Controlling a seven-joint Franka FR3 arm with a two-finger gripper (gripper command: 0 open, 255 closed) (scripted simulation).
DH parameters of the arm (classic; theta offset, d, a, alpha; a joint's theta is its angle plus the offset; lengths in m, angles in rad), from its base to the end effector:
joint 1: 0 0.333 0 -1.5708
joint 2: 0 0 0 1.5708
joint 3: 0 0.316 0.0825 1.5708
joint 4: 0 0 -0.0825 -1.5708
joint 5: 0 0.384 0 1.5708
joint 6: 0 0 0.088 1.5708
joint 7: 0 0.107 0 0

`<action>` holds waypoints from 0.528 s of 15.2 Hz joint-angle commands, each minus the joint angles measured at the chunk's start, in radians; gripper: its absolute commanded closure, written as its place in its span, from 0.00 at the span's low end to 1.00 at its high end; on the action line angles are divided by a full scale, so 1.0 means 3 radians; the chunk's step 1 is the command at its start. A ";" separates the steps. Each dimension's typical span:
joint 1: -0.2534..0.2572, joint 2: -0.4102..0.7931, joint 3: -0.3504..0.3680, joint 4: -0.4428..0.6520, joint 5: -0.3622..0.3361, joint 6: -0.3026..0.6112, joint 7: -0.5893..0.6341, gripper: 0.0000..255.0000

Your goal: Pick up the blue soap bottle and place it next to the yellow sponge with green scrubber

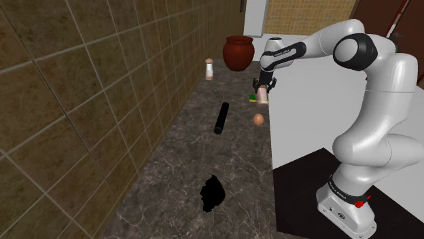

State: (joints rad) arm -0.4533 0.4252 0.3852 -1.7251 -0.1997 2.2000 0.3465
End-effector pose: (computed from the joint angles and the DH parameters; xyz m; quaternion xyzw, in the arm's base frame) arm 0.6606 -0.0773 0.3608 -0.9846 0.1696 -0.0431 0.0000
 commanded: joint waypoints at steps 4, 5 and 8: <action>0.0001 0.0078 -0.0022 -0.0054 -0.0030 0.0080 0.0012 1.00; 0.0001 0.0078 -0.0022 -0.0054 -0.0030 0.0079 0.0012 1.00; 0.0000 0.0078 -0.0021 -0.0054 -0.0030 0.0079 0.0013 1.00</action>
State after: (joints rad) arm -0.4501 0.4446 0.3813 -1.7280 -0.2100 2.2265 0.3520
